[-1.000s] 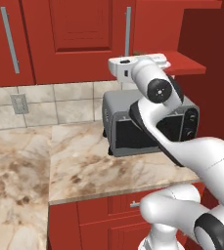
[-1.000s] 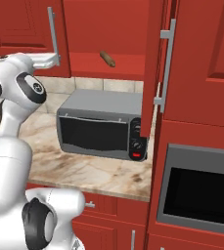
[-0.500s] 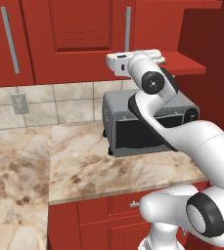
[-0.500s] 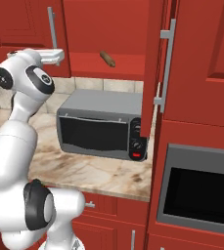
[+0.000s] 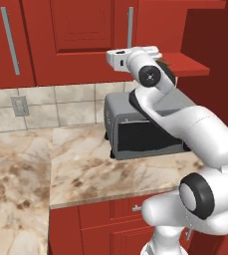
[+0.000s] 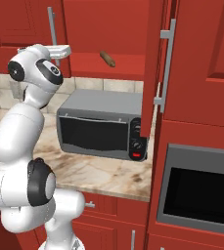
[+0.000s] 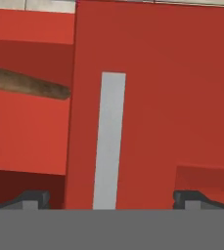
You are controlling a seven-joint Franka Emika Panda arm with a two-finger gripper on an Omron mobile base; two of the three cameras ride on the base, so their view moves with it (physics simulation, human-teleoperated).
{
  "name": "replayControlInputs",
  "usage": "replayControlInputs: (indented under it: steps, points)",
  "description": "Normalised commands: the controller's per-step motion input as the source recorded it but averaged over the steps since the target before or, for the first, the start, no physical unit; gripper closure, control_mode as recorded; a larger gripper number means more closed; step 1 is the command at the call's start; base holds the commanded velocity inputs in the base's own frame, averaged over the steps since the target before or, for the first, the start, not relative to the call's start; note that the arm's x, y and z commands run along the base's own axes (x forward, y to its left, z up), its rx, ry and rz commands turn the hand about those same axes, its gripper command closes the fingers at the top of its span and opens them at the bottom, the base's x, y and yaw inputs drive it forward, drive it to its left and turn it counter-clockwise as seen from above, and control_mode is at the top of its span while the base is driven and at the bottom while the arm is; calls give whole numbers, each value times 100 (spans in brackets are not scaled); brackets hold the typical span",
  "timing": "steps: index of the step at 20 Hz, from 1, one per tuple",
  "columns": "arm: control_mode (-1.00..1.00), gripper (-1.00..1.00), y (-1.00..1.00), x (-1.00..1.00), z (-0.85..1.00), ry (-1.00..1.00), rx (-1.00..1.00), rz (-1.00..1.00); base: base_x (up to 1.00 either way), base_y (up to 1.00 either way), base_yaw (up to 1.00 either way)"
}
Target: Open the cabinet, retrieve the rolling pin, and place it next to the meat on the cutting board to prepare for tenderizing.
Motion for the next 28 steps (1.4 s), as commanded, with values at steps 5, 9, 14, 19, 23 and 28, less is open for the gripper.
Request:
replayControlInputs:
  steps: [5,9,14,19,23,28]
  points:
    - [-100,-100,0,45,0,-1,0,0,0,0,0]
    - [-100,-100,0,42,0,-1,0,0,0,0,0]
    - [-100,-100,0,44,0,0,0,0,0,0,0]
    - [-100,100,3,47,-1,0,0,0,0,0,0]
    - [-100,100,3,41,-3,0,0,0,0,0,0]
    - [-100,100,11,8,-2,0,-1,0,0,0,0]
